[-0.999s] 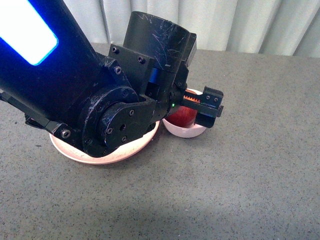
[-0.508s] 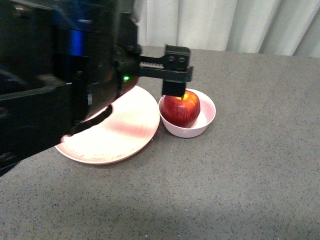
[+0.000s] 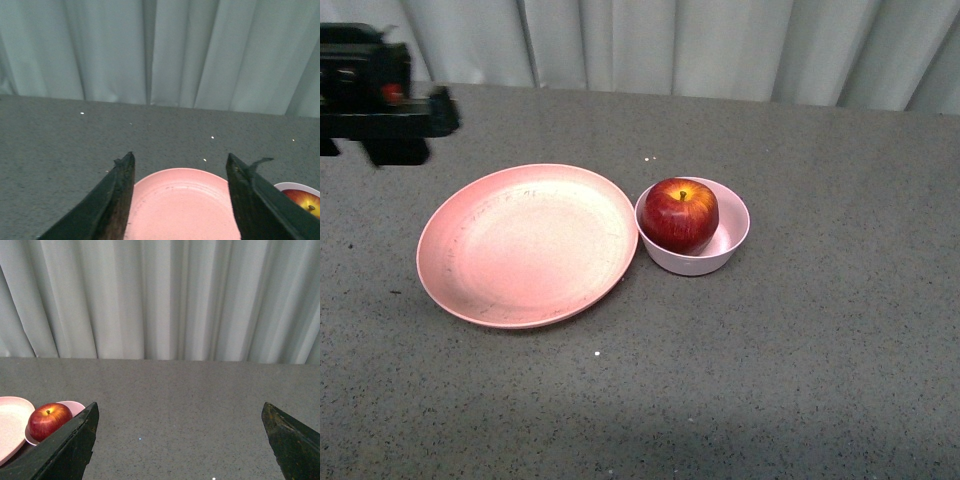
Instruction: Move apple from plate to bowl
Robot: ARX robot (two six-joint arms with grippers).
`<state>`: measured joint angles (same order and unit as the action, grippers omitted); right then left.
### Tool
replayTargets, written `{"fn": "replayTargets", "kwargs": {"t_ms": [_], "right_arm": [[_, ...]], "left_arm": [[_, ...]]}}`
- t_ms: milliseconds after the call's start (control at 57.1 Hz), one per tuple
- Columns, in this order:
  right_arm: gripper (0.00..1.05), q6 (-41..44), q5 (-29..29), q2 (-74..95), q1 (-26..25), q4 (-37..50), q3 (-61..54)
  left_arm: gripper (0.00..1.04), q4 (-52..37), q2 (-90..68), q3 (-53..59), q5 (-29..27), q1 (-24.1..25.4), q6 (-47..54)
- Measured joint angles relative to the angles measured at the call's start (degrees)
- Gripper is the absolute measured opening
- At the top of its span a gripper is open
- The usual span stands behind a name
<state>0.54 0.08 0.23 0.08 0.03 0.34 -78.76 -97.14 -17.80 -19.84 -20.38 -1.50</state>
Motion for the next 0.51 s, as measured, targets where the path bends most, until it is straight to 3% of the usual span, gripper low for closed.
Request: {"fn": "replayTargets", "kwargs": {"t_ms": [263, 438, 508], "right_arm": [[0.95, 0.0, -0.15, 0.0, 0.0, 0.0, 0.0], [0.95, 0.0, -0.15, 0.0, 0.0, 0.0, 0.0], [0.95, 0.0, -0.17, 0.0, 0.0, 0.0, 0.0]], "left_arm": [[0.05, 5.35, 14.38, 9.66, 6.19, 6.8, 0.59], [0.04, 14.08, 27.78, 14.27, 10.84, 10.97, 1.03], [0.04, 22.99, 36.2, 14.64, 12.13, 12.57, 1.03]]}}
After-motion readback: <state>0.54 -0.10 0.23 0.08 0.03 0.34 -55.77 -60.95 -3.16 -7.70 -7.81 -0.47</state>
